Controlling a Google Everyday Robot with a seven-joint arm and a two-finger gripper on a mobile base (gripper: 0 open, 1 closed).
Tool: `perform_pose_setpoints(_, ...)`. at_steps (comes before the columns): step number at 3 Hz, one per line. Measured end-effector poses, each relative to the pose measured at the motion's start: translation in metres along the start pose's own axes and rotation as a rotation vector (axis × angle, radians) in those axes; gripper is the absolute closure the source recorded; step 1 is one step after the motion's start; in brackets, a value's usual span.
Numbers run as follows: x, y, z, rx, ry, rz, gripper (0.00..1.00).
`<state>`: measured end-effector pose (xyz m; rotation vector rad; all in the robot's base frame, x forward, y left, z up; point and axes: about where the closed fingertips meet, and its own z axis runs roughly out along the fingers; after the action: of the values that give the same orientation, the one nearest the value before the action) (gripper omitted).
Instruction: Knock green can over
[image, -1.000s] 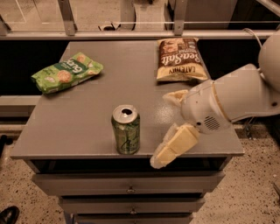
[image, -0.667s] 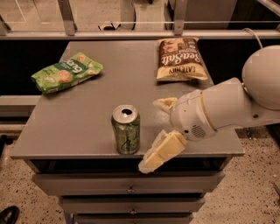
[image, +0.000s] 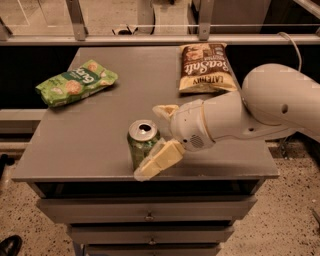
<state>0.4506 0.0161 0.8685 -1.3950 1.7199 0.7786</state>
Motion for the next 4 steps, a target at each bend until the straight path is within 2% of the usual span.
perform_pose_setpoints(1,-0.016,-0.029,0.016,0.020,-0.030,-0.017,0.00)
perform_pose_setpoints(2,-0.042,-0.063,0.027,0.064,-0.036,-0.022,0.00)
perform_pose_setpoints(3,-0.069,-0.094,0.040,0.100,-0.044,-0.007,0.00)
perform_pose_setpoints(4,-0.085,-0.119,0.041,0.134,-0.038,-0.005,0.00)
